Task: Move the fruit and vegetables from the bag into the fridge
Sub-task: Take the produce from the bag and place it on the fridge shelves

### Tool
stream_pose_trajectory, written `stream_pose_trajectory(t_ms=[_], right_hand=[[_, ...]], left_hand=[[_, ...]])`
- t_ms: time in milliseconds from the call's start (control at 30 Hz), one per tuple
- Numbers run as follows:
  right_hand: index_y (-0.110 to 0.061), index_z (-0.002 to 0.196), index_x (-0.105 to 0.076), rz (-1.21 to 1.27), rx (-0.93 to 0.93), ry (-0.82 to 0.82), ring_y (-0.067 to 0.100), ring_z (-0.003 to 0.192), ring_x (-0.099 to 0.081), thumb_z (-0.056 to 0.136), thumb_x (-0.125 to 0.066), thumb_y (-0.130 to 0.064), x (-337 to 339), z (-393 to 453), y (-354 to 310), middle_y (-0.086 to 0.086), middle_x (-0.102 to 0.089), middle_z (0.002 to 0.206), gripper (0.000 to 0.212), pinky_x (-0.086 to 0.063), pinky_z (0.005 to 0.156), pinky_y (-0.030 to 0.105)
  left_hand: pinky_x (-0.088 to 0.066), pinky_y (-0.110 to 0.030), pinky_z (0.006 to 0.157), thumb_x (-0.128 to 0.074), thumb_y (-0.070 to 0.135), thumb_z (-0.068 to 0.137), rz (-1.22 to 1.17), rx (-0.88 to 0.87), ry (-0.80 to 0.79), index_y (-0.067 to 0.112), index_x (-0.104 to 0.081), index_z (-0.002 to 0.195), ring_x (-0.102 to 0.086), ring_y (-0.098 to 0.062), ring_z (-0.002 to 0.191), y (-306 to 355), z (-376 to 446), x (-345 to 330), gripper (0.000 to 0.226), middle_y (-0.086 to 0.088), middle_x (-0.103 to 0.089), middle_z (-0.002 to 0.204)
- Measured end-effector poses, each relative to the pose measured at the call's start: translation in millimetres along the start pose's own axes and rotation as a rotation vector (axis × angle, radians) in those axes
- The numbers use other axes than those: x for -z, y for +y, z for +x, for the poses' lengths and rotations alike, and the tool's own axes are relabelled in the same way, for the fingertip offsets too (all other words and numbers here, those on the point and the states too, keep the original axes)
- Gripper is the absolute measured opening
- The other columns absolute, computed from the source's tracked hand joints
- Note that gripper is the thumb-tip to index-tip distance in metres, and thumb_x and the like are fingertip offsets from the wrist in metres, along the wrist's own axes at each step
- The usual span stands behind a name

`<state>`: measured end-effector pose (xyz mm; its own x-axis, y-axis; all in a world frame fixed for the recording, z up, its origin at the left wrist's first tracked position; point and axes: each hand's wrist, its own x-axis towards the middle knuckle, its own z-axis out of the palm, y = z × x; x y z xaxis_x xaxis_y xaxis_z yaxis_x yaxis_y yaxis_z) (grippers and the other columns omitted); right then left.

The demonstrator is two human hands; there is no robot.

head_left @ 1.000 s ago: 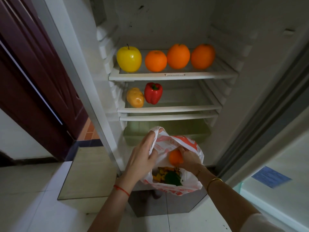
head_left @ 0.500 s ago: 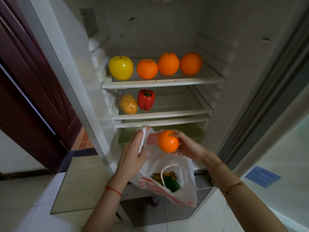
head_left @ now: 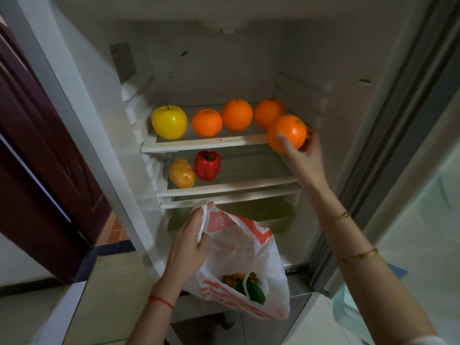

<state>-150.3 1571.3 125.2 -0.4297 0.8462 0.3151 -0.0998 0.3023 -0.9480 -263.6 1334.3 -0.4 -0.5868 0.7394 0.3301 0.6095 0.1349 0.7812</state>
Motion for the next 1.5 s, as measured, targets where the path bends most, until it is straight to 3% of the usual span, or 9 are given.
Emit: stream_pose_trajectory(t_ms=[233, 433, 600, 733, 900, 1000, 1200, 1400, 1500], right_hand=[[-0.019, 0.125, -0.049, -0.305, 0.122, 0.212, 0.017, 0.107, -0.060, 0.065, -0.061, -0.079, 0.7, 71.3, -16.6, 0.001, -0.059, 0.118, 0.085, -0.050, 0.096, 0.040], [-0.015, 0.129, -0.040, -0.399, 0.191, 0.213, 0.022, 0.107, -0.059, 0.078, -0.063, -0.057, 4.4, 72.7, -0.4, 0.005, -0.057, 0.121, 0.070, -0.051, 0.088, 0.035], [-0.007, 0.129, -0.045, -0.482, 0.226, 0.166, 0.023, 0.110, -0.057, 0.084, -0.067, -0.044, 5.7, 83.2, 4.2, 0.011, -0.057, 0.125, 0.062, -0.044, 0.082, 0.026], [-0.003, 0.127, -0.048, -0.521, 0.215, 0.151, 0.030, 0.116, -0.056, 0.082, -0.070, -0.044, 1.8, 91.1, 7.3, 0.015, -0.056, 0.127, 0.065, -0.046, 0.087, 0.031], [-0.004, 0.132, -0.044, -0.505, 0.211, 0.162, 0.031, 0.119, -0.053, 0.073, -0.074, -0.053, -2.1, 93.3, 13.0, 0.015, -0.054, 0.131, 0.082, -0.048, 0.096, 0.046], [-0.006, 0.137, -0.040, -0.499, 0.212, 0.161, 0.028, 0.122, -0.052, 0.073, -0.075, -0.054, -1.1, 90.4, 15.6, 0.013, -0.051, 0.135, 0.088, -0.048, 0.099, 0.043], [-0.005, 0.125, -0.048, -0.571, 0.377, 0.290, 0.026, 0.104, -0.060, 0.083, -0.071, -0.042, 0.4, 56.7, 15.0, 0.013, -0.060, 0.117, 0.061, -0.052, 0.087, 0.040], [-0.012, 0.090, -0.069, -0.533, 0.347, -0.369, 0.005, 0.075, -0.067, 0.088, -0.070, -0.024, -16.9, -19.1, 29.5, -0.005, -0.070, 0.083, 0.012, -0.055, 0.070, 0.018], [-0.014, 0.089, -0.073, -0.587, 0.235, -0.756, 0.002, 0.073, -0.068, 0.087, -0.068, -0.019, -31.4, -52.7, 62.2, -0.009, -0.072, 0.084, 0.007, -0.054, 0.072, 0.016]], left_hand=[[-0.058, -0.035, 0.085, -0.052, -0.003, 0.091, -0.013, 0.029, 0.001, 0.051, -0.031, 0.142, -0.061, -0.026, 0.109, -1.1, 1.6, 0.7, 0.078, 0.012, -0.052, 0.134], [-0.055, -0.044, 0.093, -0.052, -0.004, 0.090, -0.016, 0.026, -0.002, 0.048, -0.031, 0.145, -0.057, -0.024, 0.119, -3.0, 4.9, 0.7, 0.078, 0.014, -0.048, 0.141], [-0.054, -0.015, 0.069, -0.052, -0.004, 0.091, -0.020, 0.050, -0.008, 0.047, -0.032, 0.144, -0.062, -0.009, 0.089, -6.0, 7.3, 1.6, 0.076, 0.011, -0.055, 0.129], [-0.049, -0.014, 0.060, -0.051, -0.006, 0.091, -0.032, 0.056, -0.015, 0.041, -0.033, 0.145, -0.062, -0.002, 0.080, -5.4, 9.3, 1.5, 0.074, 0.010, -0.056, 0.126], [-0.052, -0.015, 0.064, -0.051, -0.005, 0.091, -0.033, 0.063, -0.007, 0.043, -0.033, 0.145, -0.063, -0.002, 0.093, -7.1, 10.0, 1.7, 0.075, 0.013, -0.055, 0.128], [-0.055, -0.018, 0.082, -0.051, -0.005, 0.091, -0.016, 0.049, 0.008, 0.046, -0.031, 0.145, -0.056, 0.003, 0.111, -4.7, 9.5, 3.0, 0.077, 0.026, -0.046, 0.134], [-0.056, -0.033, 0.091, -0.051, -0.005, 0.091, -0.013, 0.019, 0.033, 0.055, -0.028, 0.142, -0.058, -0.014, 0.116, -4.1, 5.2, 4.4, 0.082, 0.015, -0.048, 0.140], [-0.053, -0.042, 0.094, -0.050, -0.004, 0.090, 0.027, -0.009, 0.048, 0.041, -0.030, 0.147, -0.057, -0.026, 0.115, -2.9, -3.1, 6.0, 0.076, 0.010, -0.048, 0.142], [-0.045, -0.030, 0.105, -0.050, -0.005, 0.089, 0.050, -0.029, 0.057, 0.034, -0.031, 0.149, -0.047, -0.010, 0.131, -0.7, -8.1, 6.8, 0.074, 0.015, -0.041, 0.149]])
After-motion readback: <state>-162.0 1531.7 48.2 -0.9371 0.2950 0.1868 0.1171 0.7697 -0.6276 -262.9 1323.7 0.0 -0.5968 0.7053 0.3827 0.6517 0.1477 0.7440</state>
